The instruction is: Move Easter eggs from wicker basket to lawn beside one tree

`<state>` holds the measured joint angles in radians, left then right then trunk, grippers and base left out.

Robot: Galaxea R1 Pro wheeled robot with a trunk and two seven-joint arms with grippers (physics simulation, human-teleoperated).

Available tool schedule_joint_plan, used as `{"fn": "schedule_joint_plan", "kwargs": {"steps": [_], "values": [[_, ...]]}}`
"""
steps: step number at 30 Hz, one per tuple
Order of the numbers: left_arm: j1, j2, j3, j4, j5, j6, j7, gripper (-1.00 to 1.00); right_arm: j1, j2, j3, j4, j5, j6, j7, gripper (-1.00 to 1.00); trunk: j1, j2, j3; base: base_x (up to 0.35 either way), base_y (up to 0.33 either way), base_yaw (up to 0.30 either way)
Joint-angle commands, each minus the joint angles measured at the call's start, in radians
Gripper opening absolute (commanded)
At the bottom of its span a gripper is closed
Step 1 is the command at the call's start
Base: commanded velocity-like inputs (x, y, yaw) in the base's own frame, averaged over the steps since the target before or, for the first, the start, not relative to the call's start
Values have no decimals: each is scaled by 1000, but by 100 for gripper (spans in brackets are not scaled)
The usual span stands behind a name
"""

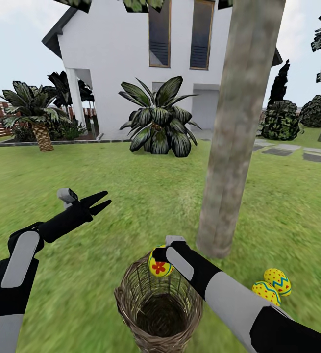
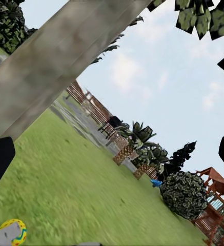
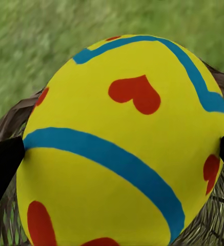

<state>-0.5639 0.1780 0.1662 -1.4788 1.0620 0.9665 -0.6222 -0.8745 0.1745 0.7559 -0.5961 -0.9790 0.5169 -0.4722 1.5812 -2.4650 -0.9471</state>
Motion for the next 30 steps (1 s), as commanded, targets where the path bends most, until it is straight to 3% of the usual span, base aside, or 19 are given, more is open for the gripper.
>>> {"fn": "schedule_joint_plan", "kwargs": {"steps": [1, 12, 16, 18, 22, 25, 28, 30], "values": [[-1, 0, 1, 0, -2, 4, -3, 100, -1, 0, 3, -1, -7, 1, -8, -100, -4, 7, 2, 0, 0, 0], [-1, 0, -6, 0, -2, 4, -2, 100, -1, 0, 3, -2, -7, 3, -8, -100, -46, 84, 37, 0, 0, 0], [-1, 0, -7, 0, -2, 4, -2, 100, -1, -9, 0, -78, -8, 107, -8, -100, -62, 112, 49, 0, 0, 0], [-1, 0, -7, 0, -2, 4, -2, 100, 2, -54, -1, -190, -57, 143, -10, -100, -69, 126, 55, 0, 0, 0], [-1, 0, -7, 0, -2, 4, -1, 100, 5, -172, 0, -341, -216, 180, -11, -100, -85, 154, 68, 0, 0, 0], [-1, -1, -7, 0, -2, 4, 0, 100, 5, -242, 0, -424, -318, 219, -11, -100, -96, 175, 77, 0, 0, 0], [-1, -7, -7, 0, -3, 4, 1, 100, 5, -296, 1, -464, -364, 223, -11, -100, -108, 196, 87, 0, 0, 0], [-1, -8, -7, 0, -3, 4, 1, 100, 5, -312, 0, -480, -387, 225, -11, -100, -115, 210, 93, 0, 0, 0]]}}
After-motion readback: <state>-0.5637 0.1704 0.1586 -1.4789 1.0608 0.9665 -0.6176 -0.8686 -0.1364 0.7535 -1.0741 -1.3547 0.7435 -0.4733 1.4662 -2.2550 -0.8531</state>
